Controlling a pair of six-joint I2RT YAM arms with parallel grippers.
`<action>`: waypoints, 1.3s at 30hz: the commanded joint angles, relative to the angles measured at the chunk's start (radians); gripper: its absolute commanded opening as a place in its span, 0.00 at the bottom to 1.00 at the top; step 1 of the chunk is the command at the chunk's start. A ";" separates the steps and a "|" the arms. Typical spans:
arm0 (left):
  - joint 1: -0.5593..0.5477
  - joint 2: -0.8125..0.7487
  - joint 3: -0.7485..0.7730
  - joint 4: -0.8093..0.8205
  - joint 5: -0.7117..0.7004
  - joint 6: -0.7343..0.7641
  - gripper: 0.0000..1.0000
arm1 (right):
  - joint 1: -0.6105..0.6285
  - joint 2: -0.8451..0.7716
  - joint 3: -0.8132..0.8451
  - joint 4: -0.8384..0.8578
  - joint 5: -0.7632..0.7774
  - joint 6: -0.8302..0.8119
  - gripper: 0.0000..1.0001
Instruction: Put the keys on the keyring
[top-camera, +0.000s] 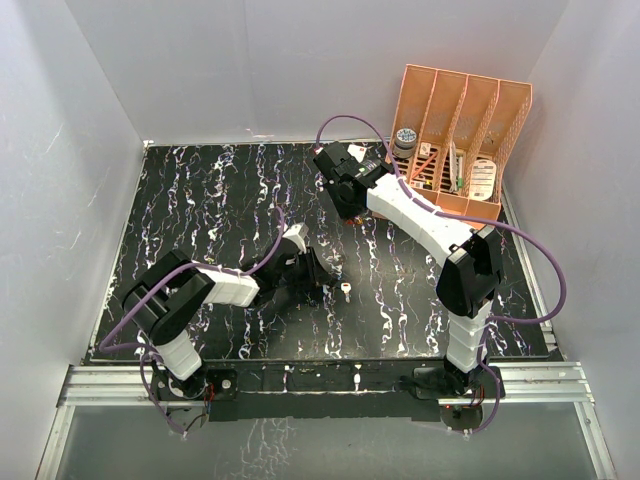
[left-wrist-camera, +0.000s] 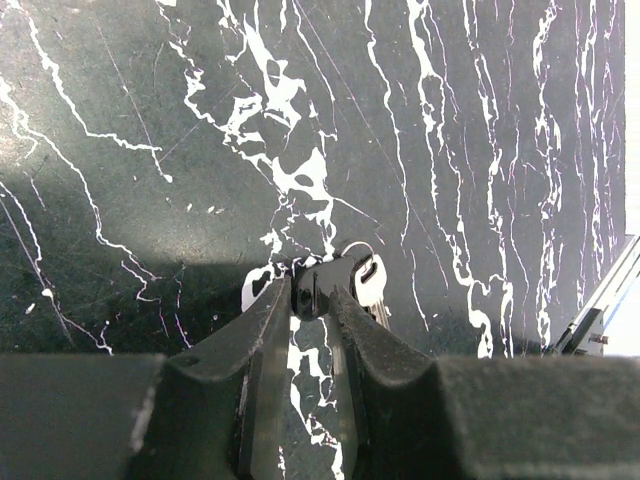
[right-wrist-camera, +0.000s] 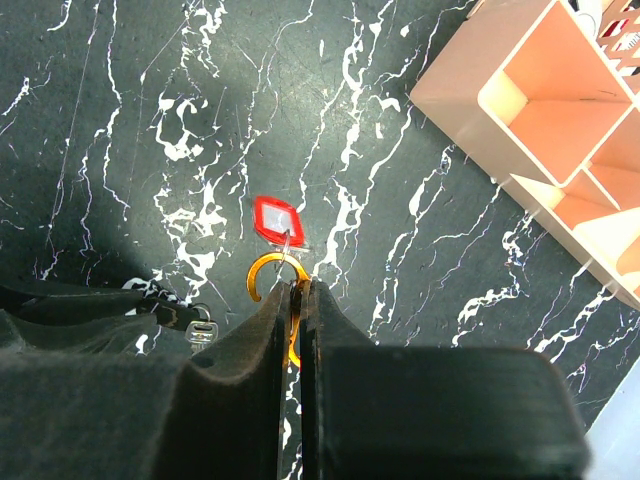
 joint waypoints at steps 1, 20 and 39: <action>0.009 0.017 -0.006 0.038 0.026 -0.004 0.20 | -0.007 -0.058 -0.008 0.046 0.024 -0.003 0.00; 0.010 0.037 -0.020 0.099 0.053 -0.002 0.05 | -0.008 -0.061 -0.017 0.053 0.024 -0.003 0.00; 0.024 -0.325 -0.194 0.232 -0.050 0.045 0.00 | -0.009 -0.071 -0.028 0.082 0.019 0.000 0.00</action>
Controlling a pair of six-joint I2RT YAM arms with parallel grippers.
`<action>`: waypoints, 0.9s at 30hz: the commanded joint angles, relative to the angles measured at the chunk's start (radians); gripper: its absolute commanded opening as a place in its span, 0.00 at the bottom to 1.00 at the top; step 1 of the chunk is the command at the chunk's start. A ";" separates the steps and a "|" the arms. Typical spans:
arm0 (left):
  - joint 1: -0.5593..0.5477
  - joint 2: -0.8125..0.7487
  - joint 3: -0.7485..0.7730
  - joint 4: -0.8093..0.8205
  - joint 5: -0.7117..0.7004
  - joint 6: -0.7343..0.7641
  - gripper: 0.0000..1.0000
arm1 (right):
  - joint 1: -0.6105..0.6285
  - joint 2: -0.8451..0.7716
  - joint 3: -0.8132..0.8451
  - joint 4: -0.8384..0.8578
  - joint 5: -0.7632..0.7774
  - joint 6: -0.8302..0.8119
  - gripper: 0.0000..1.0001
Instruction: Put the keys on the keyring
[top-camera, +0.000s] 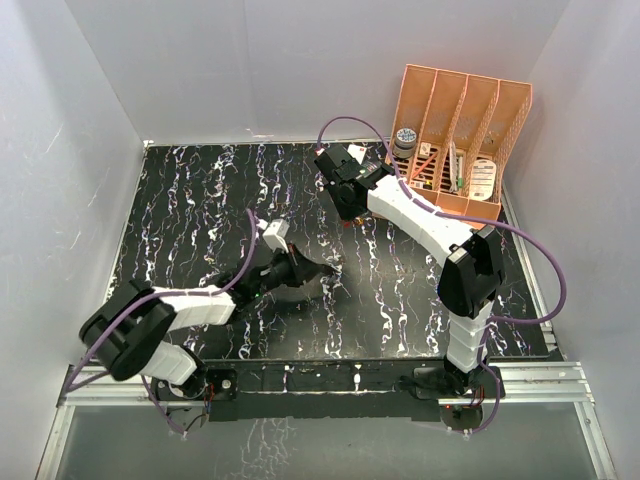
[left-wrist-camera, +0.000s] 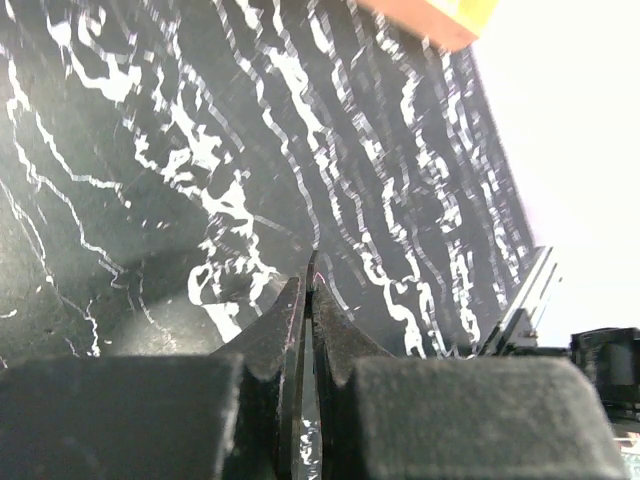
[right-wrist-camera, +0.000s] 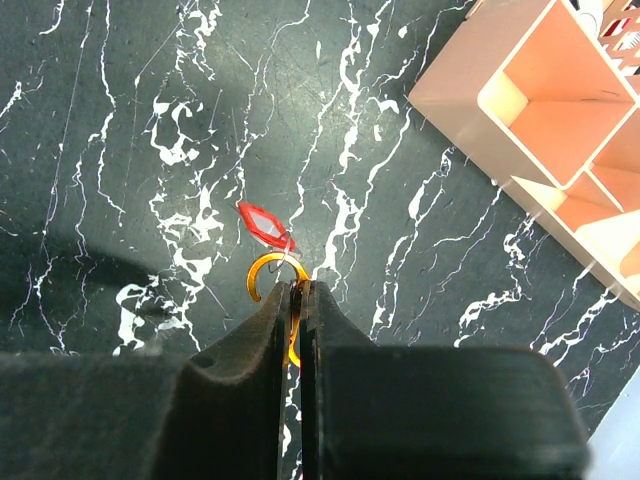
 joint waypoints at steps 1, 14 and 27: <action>0.010 -0.148 -0.033 0.054 -0.055 0.044 0.00 | -0.005 -0.064 0.003 0.054 0.014 -0.001 0.00; 0.036 -0.227 -0.047 0.098 -0.094 0.100 0.00 | -0.004 -0.075 -0.010 0.068 -0.018 0.006 0.00; 0.071 -0.216 0.049 0.070 -0.100 0.105 0.00 | -0.001 -0.086 -0.034 0.080 -0.058 0.017 0.00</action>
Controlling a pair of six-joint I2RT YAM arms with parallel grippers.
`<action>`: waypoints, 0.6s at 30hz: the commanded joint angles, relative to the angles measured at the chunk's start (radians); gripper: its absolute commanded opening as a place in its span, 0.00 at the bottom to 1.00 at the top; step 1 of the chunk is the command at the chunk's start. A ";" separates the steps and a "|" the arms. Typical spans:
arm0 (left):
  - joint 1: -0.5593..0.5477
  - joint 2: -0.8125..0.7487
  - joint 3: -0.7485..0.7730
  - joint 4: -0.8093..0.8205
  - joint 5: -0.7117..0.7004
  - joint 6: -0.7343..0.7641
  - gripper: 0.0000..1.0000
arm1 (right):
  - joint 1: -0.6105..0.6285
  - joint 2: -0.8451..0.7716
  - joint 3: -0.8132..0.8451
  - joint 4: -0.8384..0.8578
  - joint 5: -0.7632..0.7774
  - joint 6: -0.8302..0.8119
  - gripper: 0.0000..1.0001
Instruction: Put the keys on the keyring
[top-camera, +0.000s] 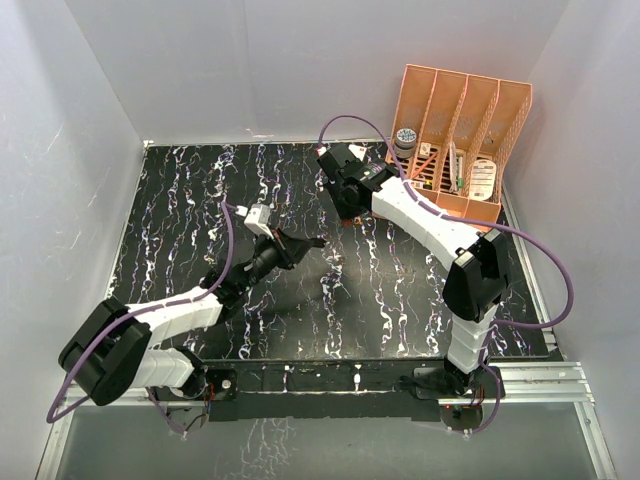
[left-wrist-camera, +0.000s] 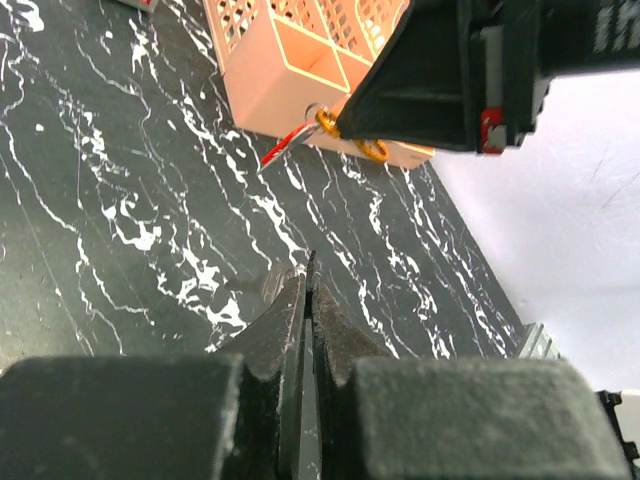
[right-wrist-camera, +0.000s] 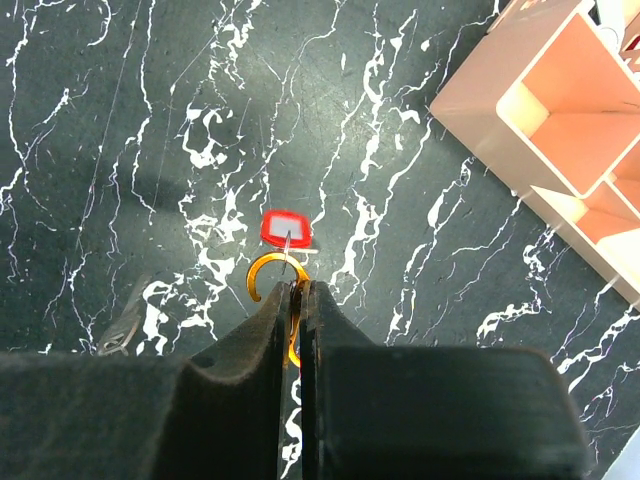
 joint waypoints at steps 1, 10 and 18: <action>0.016 -0.005 0.069 0.023 -0.018 0.015 0.00 | 0.000 -0.045 0.003 0.031 -0.015 0.013 0.00; 0.025 0.050 0.116 0.076 -0.052 -0.022 0.00 | 0.015 -0.033 0.022 0.005 -0.015 0.024 0.00; 0.028 0.064 0.130 0.076 -0.067 -0.032 0.00 | 0.036 -0.014 0.029 0.006 -0.018 0.037 0.00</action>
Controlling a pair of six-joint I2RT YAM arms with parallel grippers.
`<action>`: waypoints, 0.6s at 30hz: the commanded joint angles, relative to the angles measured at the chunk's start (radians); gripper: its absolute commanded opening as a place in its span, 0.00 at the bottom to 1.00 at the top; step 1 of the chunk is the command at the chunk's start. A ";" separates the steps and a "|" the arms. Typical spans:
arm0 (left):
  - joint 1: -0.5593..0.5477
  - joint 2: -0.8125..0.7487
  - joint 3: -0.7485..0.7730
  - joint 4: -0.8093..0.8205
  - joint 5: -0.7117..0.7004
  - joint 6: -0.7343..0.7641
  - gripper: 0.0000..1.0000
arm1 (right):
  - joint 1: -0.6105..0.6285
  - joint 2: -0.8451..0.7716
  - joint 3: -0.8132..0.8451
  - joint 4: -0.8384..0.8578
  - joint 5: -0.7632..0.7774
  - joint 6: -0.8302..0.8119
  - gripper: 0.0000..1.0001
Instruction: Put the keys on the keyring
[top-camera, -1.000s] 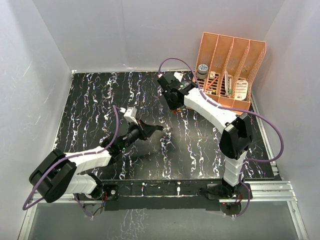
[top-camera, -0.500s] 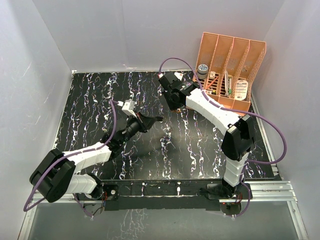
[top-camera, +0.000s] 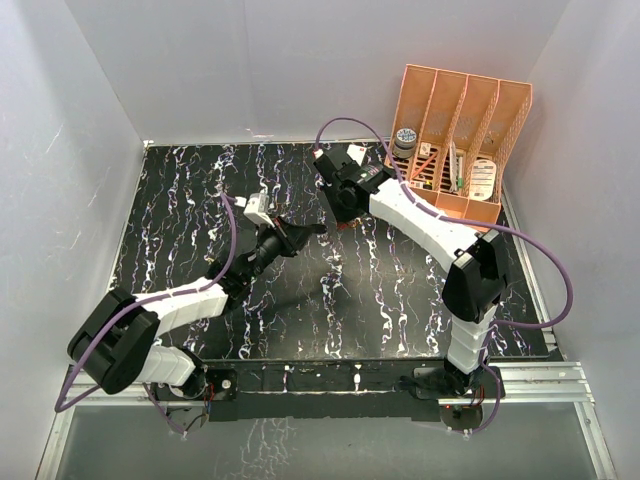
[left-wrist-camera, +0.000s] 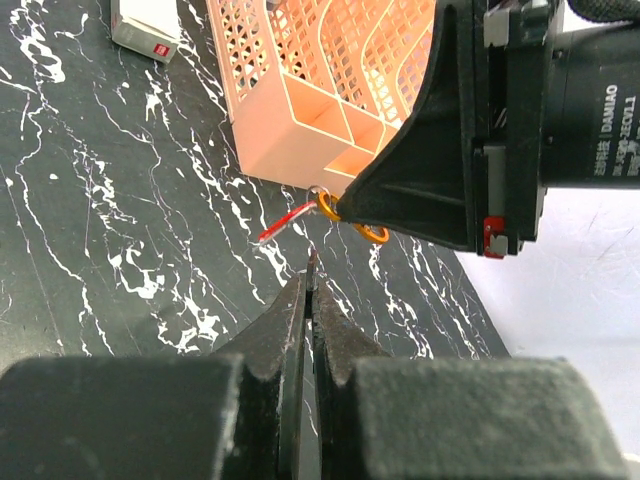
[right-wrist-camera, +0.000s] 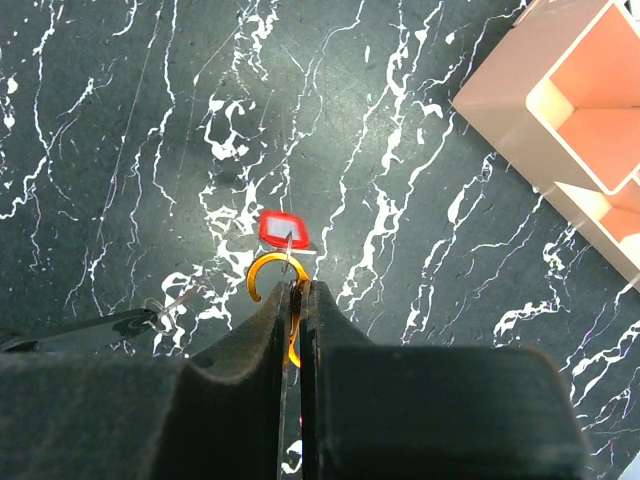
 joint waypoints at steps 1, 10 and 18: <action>0.007 -0.010 0.044 0.042 -0.028 -0.005 0.00 | 0.018 -0.010 0.030 0.013 -0.001 0.018 0.00; 0.006 -0.026 0.063 -0.004 -0.065 -0.003 0.00 | 0.033 0.009 0.036 0.019 0.006 0.041 0.00; 0.007 -0.030 0.051 -0.007 -0.098 -0.012 0.00 | 0.041 0.029 0.056 0.013 0.008 0.072 0.00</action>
